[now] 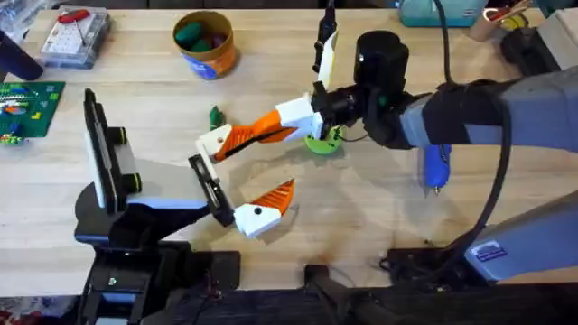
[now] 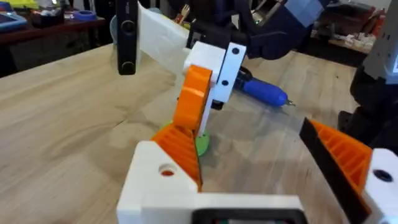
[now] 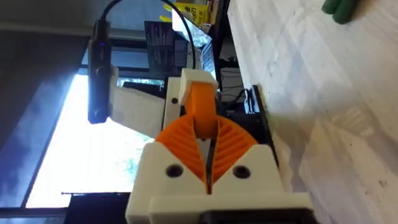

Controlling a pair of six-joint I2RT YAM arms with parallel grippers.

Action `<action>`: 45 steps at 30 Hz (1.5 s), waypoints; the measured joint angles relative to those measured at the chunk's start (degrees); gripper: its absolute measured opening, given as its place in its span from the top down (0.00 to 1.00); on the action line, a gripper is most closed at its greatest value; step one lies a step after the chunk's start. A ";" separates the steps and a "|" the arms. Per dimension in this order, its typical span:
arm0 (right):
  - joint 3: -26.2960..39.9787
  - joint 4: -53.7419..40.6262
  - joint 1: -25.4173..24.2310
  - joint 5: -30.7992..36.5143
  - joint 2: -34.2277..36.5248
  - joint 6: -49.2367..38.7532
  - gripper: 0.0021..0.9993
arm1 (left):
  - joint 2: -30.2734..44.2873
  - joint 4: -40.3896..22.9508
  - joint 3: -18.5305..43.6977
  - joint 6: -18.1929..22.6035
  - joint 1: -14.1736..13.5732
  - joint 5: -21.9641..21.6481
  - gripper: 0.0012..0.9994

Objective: Pick up the gripper from the table and insert it into the empty holder that is missing its gripper. Then pick up a screw, insert it into the mounting hole, and use the screwdriver to tighten it. Finally, clean up the table by picking up the vegetable and placing it into the bucket.

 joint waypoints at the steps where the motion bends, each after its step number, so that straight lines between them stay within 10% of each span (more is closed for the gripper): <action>1: -0.07 0.03 0.03 0.15 0.00 0.23 1.00 | 0.00 -0.08 0.00 0.00 0.00 -0.02 0.01; 45: -8.04 4.32 2.90 11.90 -7.52 2.51 1.00 | 0.00 0.14 0.00 0.02 0.00 0.64 0.01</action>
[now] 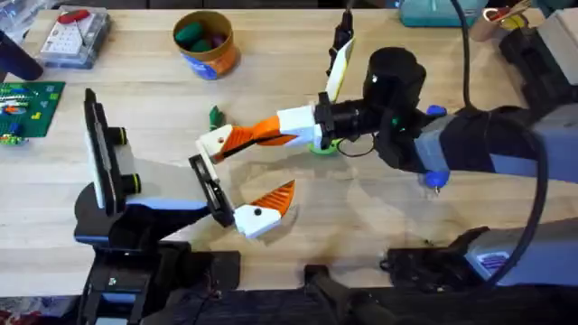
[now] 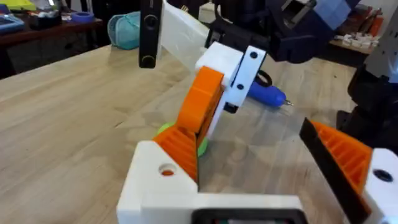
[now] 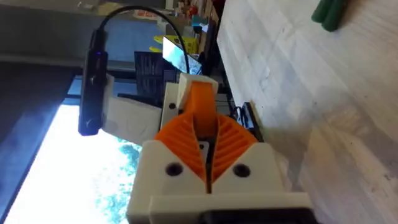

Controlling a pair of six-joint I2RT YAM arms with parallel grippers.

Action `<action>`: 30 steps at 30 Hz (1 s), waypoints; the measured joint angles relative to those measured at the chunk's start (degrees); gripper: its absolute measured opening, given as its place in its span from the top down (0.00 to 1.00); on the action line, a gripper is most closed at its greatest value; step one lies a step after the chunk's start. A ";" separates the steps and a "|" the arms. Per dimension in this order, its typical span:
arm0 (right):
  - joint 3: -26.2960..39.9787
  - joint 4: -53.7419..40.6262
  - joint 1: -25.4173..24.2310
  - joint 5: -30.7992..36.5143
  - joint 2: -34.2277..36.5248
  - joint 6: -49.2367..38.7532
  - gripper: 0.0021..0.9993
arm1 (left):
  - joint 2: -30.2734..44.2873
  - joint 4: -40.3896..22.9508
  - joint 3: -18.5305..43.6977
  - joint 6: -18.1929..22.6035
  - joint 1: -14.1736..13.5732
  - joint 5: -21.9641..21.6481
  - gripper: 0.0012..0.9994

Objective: Pick up the gripper from the table and insert it into the empty holder that is missing its gripper. Then pick up a screw, insert it into the mounting hole, and use the screwdriver to tighten it. Finally, clean up the table by picking up the vegetable and placing it into the bucket.

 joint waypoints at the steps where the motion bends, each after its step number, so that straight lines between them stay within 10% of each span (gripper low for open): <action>1: 0.00 0.02 0.13 0.34 0.00 -0.02 1.00 | 0.00 -0.02 0.00 0.00 0.00 -0.15 0.01; 30: -0.42 0.21 1.32 3.92 -0.52 0.08 0.97 | 0.00 -0.20 0.00 -0.02 0.11 -1.54 0.01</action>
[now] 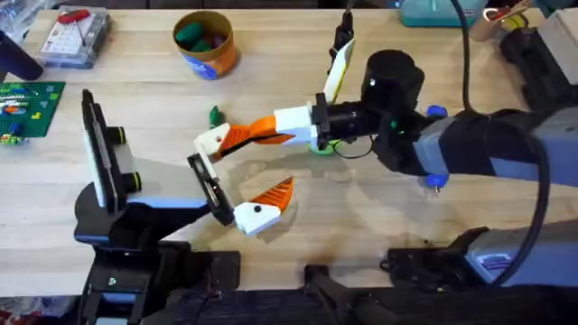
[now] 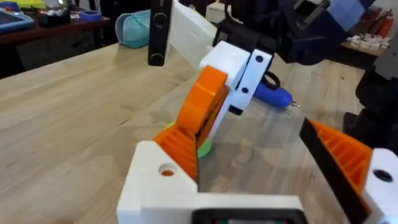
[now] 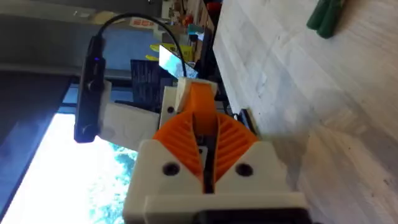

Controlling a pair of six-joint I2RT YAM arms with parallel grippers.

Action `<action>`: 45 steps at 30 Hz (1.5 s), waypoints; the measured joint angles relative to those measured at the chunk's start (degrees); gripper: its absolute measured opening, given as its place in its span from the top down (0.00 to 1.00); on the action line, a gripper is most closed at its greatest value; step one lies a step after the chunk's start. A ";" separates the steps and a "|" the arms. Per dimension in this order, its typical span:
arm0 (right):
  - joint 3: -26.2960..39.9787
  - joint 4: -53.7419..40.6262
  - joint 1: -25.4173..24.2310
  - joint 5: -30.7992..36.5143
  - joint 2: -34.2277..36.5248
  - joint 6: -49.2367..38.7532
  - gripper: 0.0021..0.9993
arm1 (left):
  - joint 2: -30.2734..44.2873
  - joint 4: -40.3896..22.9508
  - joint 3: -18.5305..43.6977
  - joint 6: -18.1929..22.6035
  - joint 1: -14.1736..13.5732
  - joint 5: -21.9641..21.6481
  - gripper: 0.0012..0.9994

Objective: Pick up the gripper from the table and insert it into the empty holder that is missing its gripper. Then pick up a screw, insert it into the mounting hole, and use the screwdriver to tighten it. Finally, clean up the table by picking up the vegetable and placing it into the bucket.

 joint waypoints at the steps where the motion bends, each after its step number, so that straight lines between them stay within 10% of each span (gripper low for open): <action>1: 0.00 -0.01 0.01 -0.01 0.01 0.06 0.93 | 0.00 0.00 0.00 0.01 0.00 -0.01 0.01; 9: -0.15 -0.44 0.85 1.03 0.02 -0.04 0.02 | 0.00 0.70 0.02 0.26 -0.20 2.62 0.01; 27: -0.16 -2.90 -2.68 1.57 0.01 -1.52 0.01 | 0.00 0.70 0.02 0.26 -0.20 3.07 0.01; 36: 3.03 -35.53 -11.10 4.17 -6.87 -17.26 0.01 | 0.00 0.70 0.02 0.26 -0.20 3.07 0.01; 45: 20.43 -76.54 -18.83 12.75 -15.33 -41.97 0.01 | 0.00 0.70 0.02 0.26 -0.20 3.09 0.01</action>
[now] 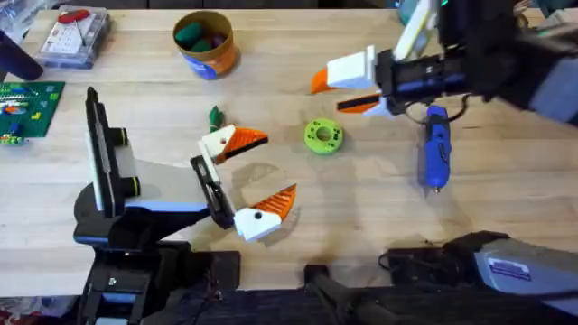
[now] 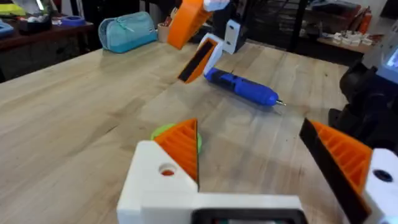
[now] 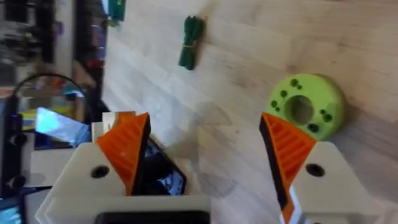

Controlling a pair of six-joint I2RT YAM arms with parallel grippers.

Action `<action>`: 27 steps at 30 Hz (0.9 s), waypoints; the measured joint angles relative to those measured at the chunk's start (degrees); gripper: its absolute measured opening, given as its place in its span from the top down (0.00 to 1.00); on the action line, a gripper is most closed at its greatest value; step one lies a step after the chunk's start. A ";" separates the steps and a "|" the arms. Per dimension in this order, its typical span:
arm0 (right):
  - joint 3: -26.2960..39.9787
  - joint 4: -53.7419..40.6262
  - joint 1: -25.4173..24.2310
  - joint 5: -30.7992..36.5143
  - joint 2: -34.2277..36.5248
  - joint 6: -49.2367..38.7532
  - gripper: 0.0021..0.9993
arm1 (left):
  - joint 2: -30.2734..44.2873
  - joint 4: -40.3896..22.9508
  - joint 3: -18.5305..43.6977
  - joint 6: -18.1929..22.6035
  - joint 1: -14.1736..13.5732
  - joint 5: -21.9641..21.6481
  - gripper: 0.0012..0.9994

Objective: Pick up the gripper from the table and insert it into the empty holder that is missing its gripper. Then pick up a screw, insert it into the mounting hole, and use the screwdriver to tighten it. Finally, clean up the table by picking up the vegetable and placing it into the bucket.

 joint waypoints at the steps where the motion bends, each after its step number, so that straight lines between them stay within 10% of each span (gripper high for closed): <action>1: 1.68 -3.92 -0.39 1.91 -0.80 -2.50 0.01 | 0.00 0.00 0.00 0.00 0.00 -0.01 0.01; 12: 9.27 -29.84 3.11 27.44 -13.75 -19.15 0.01 | 0.00 0.01 0.00 0.00 0.00 0.00 0.01; 27: -0.74 -33.90 7.82 33.09 -22.27 -20.34 0.01 | 0.00 0.02 0.00 0.00 0.00 0.01 0.01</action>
